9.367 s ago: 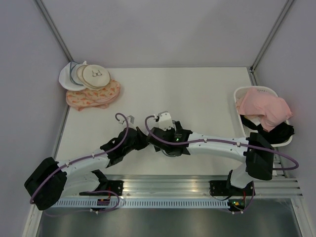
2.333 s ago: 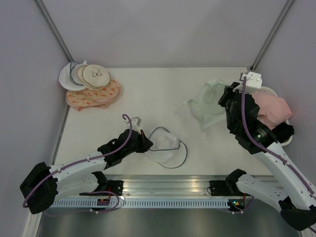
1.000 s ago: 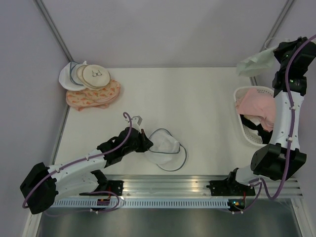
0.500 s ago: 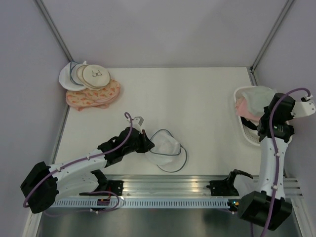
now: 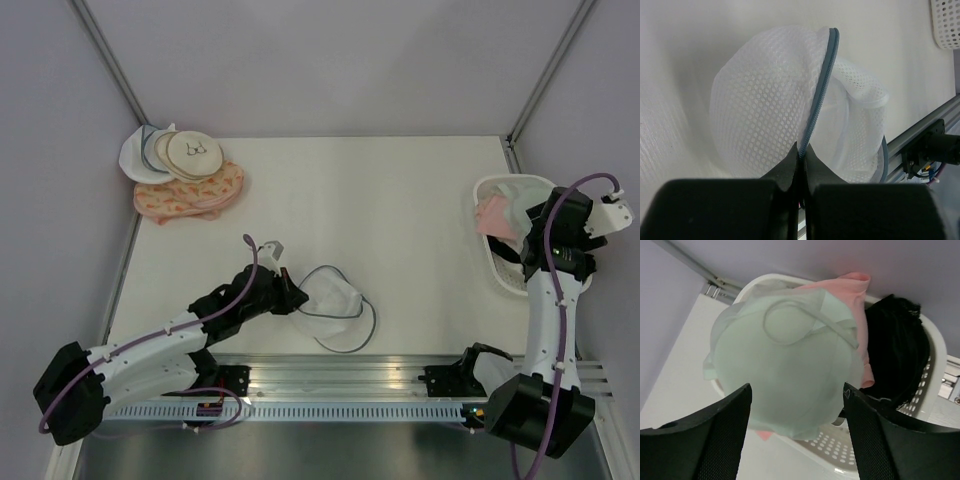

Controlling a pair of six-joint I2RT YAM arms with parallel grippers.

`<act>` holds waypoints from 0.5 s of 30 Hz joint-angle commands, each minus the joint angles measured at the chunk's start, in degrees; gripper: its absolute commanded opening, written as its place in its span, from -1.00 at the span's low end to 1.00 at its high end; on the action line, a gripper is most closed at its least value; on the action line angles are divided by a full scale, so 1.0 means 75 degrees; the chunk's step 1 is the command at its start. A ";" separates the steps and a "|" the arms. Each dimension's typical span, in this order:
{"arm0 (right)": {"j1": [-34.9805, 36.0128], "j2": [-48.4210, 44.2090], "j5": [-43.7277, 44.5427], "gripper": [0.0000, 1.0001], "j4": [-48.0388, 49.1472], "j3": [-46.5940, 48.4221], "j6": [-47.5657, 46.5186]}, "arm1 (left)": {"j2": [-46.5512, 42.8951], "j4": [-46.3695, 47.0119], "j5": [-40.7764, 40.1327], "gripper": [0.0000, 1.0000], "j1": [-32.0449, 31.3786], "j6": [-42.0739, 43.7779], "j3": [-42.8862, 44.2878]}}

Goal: Unzip the laundry bag and remove the bra

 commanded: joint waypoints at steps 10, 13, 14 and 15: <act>-0.0034 -0.0028 -0.2650 0.23 0.0850 0.1082 -0.0572 | -0.0302 0.0187 0.0044 -0.95 0.0026 -0.0285 -0.0155; -0.0034 0.0615 -0.2639 -0.93 0.1143 0.1012 -0.0163 | -0.0290 0.0245 0.0044 -0.95 0.0026 -0.0297 -0.0191; -0.0034 0.0804 -0.2395 -0.99 0.1201 0.0989 -0.0010 | -0.0278 0.0234 0.0044 -0.95 0.0014 -0.0297 -0.0191; -0.0034 0.1166 -0.2242 -0.99 0.1248 0.0965 0.0096 | -0.0301 0.0246 0.0044 -0.95 0.0026 -0.0286 -0.0202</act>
